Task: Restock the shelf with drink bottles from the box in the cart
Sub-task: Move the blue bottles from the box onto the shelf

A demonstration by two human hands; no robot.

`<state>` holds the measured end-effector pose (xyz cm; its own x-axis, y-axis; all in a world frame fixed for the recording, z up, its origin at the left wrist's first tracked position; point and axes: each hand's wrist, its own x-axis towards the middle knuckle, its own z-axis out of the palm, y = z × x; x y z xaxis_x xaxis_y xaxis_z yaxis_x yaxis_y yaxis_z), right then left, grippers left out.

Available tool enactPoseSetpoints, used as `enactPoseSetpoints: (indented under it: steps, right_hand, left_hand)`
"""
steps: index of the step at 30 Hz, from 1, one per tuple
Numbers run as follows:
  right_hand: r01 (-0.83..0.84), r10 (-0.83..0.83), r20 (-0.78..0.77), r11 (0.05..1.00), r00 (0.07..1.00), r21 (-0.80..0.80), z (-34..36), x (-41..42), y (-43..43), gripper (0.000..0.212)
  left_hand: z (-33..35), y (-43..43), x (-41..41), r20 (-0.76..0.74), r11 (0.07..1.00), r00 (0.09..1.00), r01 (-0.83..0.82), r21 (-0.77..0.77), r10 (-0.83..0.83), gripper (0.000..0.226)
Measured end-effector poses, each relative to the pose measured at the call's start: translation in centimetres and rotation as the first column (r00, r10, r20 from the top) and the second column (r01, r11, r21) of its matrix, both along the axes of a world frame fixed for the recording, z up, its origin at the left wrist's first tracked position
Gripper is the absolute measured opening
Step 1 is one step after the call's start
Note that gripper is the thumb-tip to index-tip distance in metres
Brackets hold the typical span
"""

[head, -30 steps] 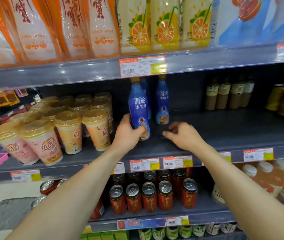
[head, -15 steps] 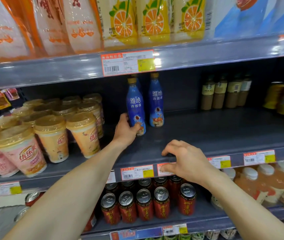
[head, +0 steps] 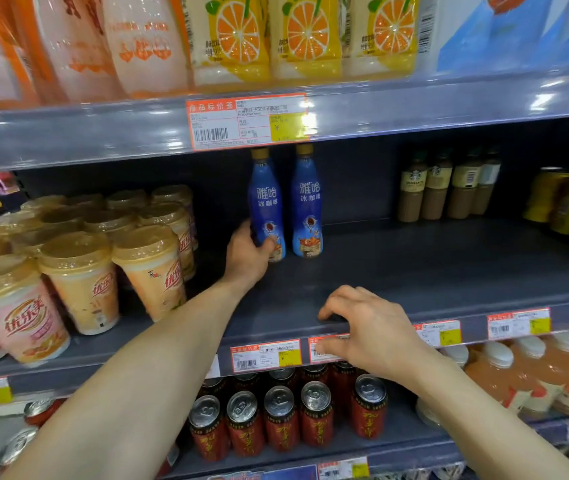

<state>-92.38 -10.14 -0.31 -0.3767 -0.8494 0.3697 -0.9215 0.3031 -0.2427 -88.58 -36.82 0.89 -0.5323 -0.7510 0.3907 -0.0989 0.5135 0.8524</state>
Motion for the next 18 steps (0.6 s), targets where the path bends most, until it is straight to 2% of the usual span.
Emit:
enactPoseSetpoints:
  steps: [7, 12, 15, 18]
  right_hand:
    - [0.001, -0.001, -0.01, 1.0, 1.0, 0.017, 0.0, 0.1, 0.0, 0.041]
    - [0.007, -0.007, 0.007, 0.999, 1.0, 0.042, 0.6, 0.5, 0.1, 0.039]
    - [0.016, -0.017, 0.026, 0.999, 1.0, 0.049, 1.0, 0.8, 0.1, 0.038]
    - [0.008, -0.011, 0.04, 0.997, 0.999, 0.081, 1.3, 0.8, -0.2, 0.04]
  left_hand:
    - [0.2, -0.2, -0.1, 0.028, 1.0, 1.0, -0.014, 0.008, 0.014, 0.054]
    - [0.8, 1.1, 2.3, 0.134, 1.0, 0.99, -0.029, -0.008, 0.03, 0.072]
    - [1.3, 2.9, 4.5, 0.257, 0.987, 0.964, -0.031, -0.157, 0.072, 0.054]
    - [1.3, 5.2, 6.7, 0.329, 0.96, 0.944, 0.058, -0.273, 0.036, 0.042]
